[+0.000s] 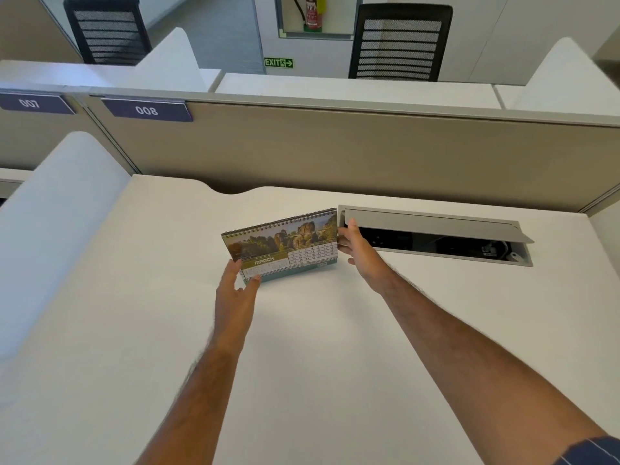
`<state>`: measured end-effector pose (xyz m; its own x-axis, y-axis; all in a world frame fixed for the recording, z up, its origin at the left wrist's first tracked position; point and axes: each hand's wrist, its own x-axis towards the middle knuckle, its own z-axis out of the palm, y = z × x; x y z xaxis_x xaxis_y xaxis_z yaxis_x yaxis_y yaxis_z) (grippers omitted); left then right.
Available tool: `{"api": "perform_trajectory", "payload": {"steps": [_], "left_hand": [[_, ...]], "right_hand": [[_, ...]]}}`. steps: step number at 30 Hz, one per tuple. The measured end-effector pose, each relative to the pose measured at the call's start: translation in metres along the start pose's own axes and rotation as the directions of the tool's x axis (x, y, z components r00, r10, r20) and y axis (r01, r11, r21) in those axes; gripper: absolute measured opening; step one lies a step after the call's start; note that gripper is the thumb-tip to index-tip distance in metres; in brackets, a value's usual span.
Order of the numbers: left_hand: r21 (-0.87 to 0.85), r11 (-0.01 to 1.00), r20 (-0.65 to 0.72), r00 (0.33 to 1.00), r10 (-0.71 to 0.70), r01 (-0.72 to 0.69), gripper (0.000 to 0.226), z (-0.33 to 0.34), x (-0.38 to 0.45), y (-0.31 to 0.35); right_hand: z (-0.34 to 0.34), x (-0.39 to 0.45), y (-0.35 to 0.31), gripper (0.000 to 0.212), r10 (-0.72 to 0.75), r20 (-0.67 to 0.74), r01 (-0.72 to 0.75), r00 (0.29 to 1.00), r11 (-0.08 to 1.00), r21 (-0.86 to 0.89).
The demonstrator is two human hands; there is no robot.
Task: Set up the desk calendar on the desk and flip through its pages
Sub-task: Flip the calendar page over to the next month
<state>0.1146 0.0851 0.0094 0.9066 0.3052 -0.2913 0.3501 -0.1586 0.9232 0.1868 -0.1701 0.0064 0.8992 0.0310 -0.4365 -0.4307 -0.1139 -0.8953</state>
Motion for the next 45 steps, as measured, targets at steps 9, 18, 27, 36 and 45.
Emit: {"api": "perform_trajectory", "payload": {"steps": [9, 18, 27, 36, 45], "left_hand": [[-0.009, 1.000, -0.082, 0.997, -0.017, 0.016, 0.055, -0.008, -0.005, 0.000], [-0.069, 0.998, -0.125, 0.992, 0.003, -0.011, 0.054, -0.013, -0.013, -0.009], [-0.177, 0.984, -0.178, 0.983, -0.045, 0.013, 0.015, -0.018, -0.011, -0.005], [-0.202, 0.976, -0.111, 0.988, -0.104, 0.080, 0.007, -0.023, -0.009, -0.009], [-0.360, 0.932, 0.093, 0.996, -0.004, 0.037, 0.042, -0.031, -0.006, 0.008]], "right_hand": [[0.000, 0.002, 0.003, 0.053, 0.003, 0.000, -0.003, 1.000, 1.000, -0.014], [0.001, 0.001, 0.003, 0.054, 0.005, -0.002, -0.005, 1.000, 1.000, -0.008], [0.001, -0.001, 0.003, 0.060, 0.004, -0.013, -0.004, 1.000, 1.000, -0.014], [0.003, -0.003, 0.002, 0.060, 0.012, -0.029, -0.012, 1.000, 1.000, -0.003], [0.002, -0.005, 0.001, 0.056, 0.008, -0.014, -0.008, 1.000, 1.000, 0.019]]}}
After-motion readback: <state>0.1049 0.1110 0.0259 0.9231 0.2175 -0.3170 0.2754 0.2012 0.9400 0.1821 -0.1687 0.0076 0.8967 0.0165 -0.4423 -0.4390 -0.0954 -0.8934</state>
